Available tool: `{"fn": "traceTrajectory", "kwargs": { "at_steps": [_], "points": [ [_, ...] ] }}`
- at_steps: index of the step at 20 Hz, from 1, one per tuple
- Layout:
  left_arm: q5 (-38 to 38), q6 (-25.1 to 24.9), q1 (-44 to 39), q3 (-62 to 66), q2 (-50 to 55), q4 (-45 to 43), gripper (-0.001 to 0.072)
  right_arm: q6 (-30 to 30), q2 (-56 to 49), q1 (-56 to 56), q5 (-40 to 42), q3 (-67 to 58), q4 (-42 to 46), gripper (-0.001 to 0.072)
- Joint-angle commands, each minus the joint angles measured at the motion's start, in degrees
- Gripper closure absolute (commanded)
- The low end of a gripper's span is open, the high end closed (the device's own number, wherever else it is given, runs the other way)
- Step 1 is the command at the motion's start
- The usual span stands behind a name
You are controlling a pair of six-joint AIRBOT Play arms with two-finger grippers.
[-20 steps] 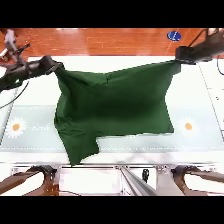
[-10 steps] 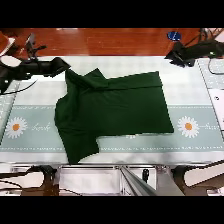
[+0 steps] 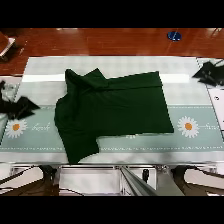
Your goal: Fold the shirts.
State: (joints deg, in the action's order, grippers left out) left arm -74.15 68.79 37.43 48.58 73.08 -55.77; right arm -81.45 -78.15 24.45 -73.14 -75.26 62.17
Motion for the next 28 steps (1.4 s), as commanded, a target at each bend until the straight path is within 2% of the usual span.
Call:
{"fn": "traceTrajectory", "kwargs": {
  "at_steps": [1, 3, 6, 14, 15, 16, 17, 21, 24, 28],
  "points": [
    [-1.79, -3.67, 5.27, -10.71, -2.25, 6.36, 0.0202, 5.03, 9.49, 1.03, 7.43, 18.99, -8.68, 0.0301],
    [-1.33, -4.04, 3.37, -12.74, -1.66, 6.27, 0.0202, 7.85, 12.26, 1.03, 7.96, 26.03, -12.59, 0.0301],
    [-1.38, -5.14, -0.48, -13.92, 0.42, 6.25, 0.0201, 8.55, 14.69, 1.03, 7.93, 31.43, -12.79, 0.0301],
    [4.55, -5.33, -9.49, -13.86, 4.98, 6.71, 0.0205, 8.46, 14.93, 1.44, 7.52, 32.65, -12.44, 0.0301],
    [4.46, -5.33, -9.75, -13.86, 5.46, 6.67, 0.0263, 8.11, 14.93, 2.56, 8.33, 32.65, -11.82, 0.0301],
    [4.24, -5.44, -9.84, -13.84, 5.79, 6.32, 0.049, 7.06, 14.93, 4.63, 8.96, 32.65, -10.95, 0.0301],
    [3.96, -6.78, -9.81, -13.84, 5.79, 6.25, 0.0681, 6.4, 14.93, 7.1, 8.85, 32.65, -9.64, 0.0302],
    [3.63, -6.6, -9.84, -13.68, 5.73, 6.34, 0.0688, 2.84, 14.91, 10.54, -1.05, 36.0, 3.65, 0.0301],
    [3.63, -6.58, -9.84, -13.7, 5.75, 6.36, 0.0689, 2.78, 14.73, 10.56, -0.9, 41.83, 1.03, 0.0301],
    [4.11, -6.58, -9.84, -13.7, 5.75, 6.36, 0.0688, 3.15, 10.34, 6.08, -0.7, 42.64, 0.74, 0.0301]
  ]
}}
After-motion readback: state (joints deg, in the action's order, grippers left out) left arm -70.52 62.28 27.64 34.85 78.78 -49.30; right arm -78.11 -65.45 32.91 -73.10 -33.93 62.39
